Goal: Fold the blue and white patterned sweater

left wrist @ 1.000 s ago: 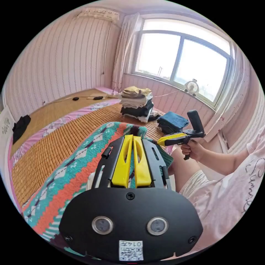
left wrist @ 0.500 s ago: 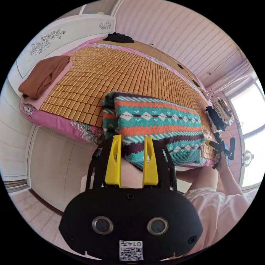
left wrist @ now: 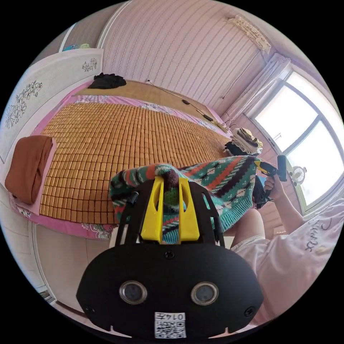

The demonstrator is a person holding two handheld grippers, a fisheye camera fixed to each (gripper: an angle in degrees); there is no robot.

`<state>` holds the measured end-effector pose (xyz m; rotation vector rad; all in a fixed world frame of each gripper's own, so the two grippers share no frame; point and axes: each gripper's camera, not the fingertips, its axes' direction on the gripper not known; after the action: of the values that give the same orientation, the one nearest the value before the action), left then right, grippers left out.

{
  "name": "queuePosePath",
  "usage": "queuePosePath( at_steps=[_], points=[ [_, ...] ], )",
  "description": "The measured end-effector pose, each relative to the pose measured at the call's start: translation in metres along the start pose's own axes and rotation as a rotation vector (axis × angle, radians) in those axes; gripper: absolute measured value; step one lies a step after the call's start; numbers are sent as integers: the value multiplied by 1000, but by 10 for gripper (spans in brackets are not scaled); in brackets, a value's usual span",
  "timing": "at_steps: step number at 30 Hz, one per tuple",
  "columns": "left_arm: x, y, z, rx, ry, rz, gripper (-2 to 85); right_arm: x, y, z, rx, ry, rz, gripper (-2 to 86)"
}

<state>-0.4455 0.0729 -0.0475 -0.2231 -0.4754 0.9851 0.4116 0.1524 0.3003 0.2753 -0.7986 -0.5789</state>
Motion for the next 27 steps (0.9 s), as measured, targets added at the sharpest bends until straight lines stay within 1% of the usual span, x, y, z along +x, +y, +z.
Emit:
queuePosePath(
  at_steps=[4,5,6,7,8,9,10,11,12,14,15,16,18,19,21,22,24,25,27],
  points=[
    [-7,-82,-6,102,62,62,67,-16,-69,-15,67,-16,-80,57],
    [-7,-113,5,102,41,96,72,-10,-94,-15,89,5,-40,61],
    [-11,-140,23,90,24,78,78,4,-115,-13,125,48,47,68],
    [-14,-151,34,78,14,75,81,13,-124,-10,142,81,89,72],
    [-20,-166,58,50,-17,67,85,31,-137,0,157,177,173,77],
    [-28,-172,81,14,-46,6,90,50,-143,12,152,246,253,81],
    [-30,-172,92,-13,-64,-12,94,57,-144,19,140,274,295,82],
    [-29,-168,112,-72,-129,-23,100,64,-142,31,116,307,338,84],
    [-25,-157,125,-104,-221,-2,107,59,-136,43,95,319,295,84],
    [-15,-133,131,-72,-337,74,103,41,-120,62,46,371,195,86],
    [-12,-117,131,-42,-380,104,98,27,-106,79,-16,395,108,89],
    [-10,-110,131,-30,-389,110,96,19,-98,90,-50,405,65,90],
    [-2,-85,139,-18,-299,164,87,-4,-63,140,-201,430,-62,104],
    [2,-81,144,-30,-275,185,87,-9,-55,154,-241,428,-87,106],
    [19,-68,177,-101,-213,264,86,-28,-25,211,-380,414,-181,120],
    [23,-65,188,-123,-199,280,87,-33,-18,226,-409,411,-208,125],
    [39,-59,234,-208,-133,335,92,-41,5,280,-535,454,-267,142],
    [43,-59,246,-231,-117,348,94,-41,10,292,-563,478,-265,146],
    [57,-64,287,-308,-98,375,101,-52,18,302,-502,573,-326,119]
  ],
)
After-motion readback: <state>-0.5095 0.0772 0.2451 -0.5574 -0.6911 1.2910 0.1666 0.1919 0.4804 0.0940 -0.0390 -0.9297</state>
